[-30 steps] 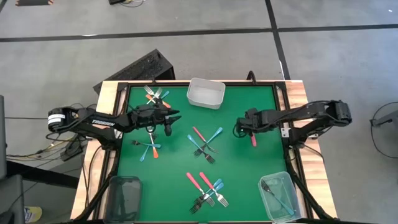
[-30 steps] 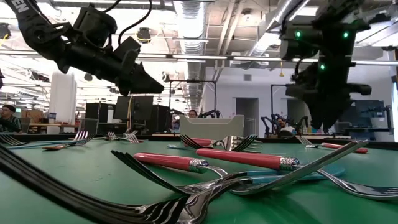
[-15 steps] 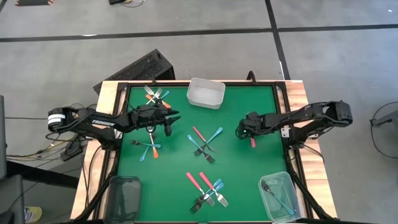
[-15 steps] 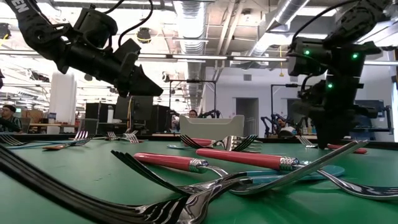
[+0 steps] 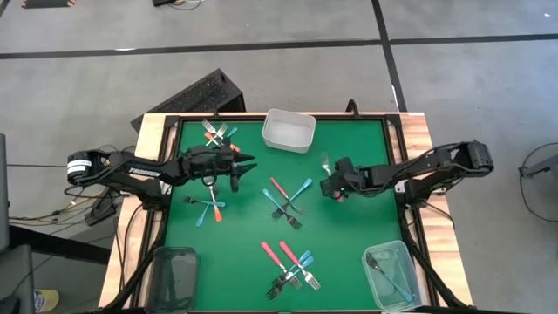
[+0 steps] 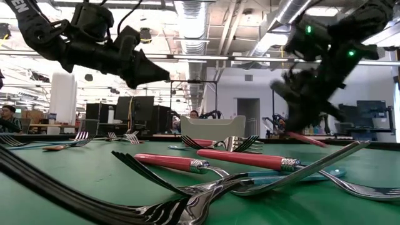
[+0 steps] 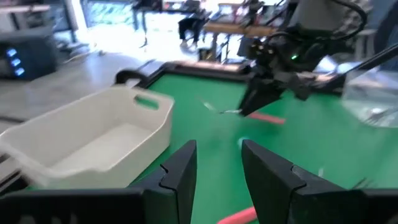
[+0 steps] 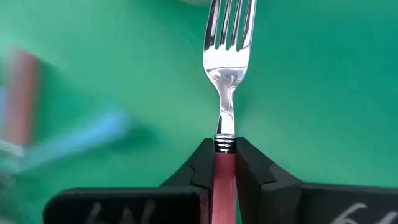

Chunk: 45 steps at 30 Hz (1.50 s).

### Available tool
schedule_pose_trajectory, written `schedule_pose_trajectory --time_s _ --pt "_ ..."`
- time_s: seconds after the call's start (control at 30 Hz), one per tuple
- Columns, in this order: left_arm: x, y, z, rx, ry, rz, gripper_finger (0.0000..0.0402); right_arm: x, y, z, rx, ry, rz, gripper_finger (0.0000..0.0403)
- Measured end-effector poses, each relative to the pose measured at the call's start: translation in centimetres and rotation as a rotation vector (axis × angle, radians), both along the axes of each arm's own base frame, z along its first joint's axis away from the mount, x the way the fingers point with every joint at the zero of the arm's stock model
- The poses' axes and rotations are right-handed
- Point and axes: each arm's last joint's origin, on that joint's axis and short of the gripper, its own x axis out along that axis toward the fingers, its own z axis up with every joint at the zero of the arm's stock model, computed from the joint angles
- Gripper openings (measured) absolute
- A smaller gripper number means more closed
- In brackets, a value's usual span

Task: Sort silverware by color (type)
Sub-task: Put the pink fork into the white bin

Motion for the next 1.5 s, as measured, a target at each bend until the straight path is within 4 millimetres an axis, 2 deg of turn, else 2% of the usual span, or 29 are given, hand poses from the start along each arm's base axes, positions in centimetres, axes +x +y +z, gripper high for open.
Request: schedule_pose_trajectory --time_s 0.13,0.33,0.43,0.57,0.77,1.03,1.23,1.37,1.5 --pt "0.1 0.0 0.4 0.019 -0.039 -0.017 0.0117 1.6 0.9 1.6 -0.178 -0.138 0.112 0.0050" --pt "0.8 0.2 1.2 -0.001 -0.137 -0.014 0.0146 2.7 1.3 3.6 -0.497 -0.168 0.183 0.0051" --pt "3.0 0.8 1.9 -0.068 -0.171 -0.004 0.0177 3.0 1.0 4.4 -0.580 -0.175 0.208 0.0052" --pt "6.5 1.3 2.2 -0.101 -0.131 -0.016 0.0217 3.2 0.6 4.8 -0.651 -0.155 0.234 0.0052" --pt "10.4 2.4 3.6 -0.074 -0.114 -0.020 0.0240 3.2 0.6 4.9 -0.669 -0.152 0.243 0.0053" --pt "14.2 3.5 5.1 -0.042 -0.081 -0.016 0.0240 3.2 0.8 4.9 -0.670 -0.151 0.249 0.0053" --pt "15.4 4.0 5.4 -0.044 -0.013 0.021 0.0235 3.2 0.8 4.9 -0.670 -0.146 0.251 0.0053" --pt "15.4 4.3 5.3 -0.012 0.010 0.118 0.0200 3.2 0.9 4.9 -0.677 -0.140 0.258 0.0054" --pt "15.3 4.6 5.4 -0.014 0.004 0.118 0.0135 3.2 0.9 5.0 -0.689 -0.132 0.266 0.0054"
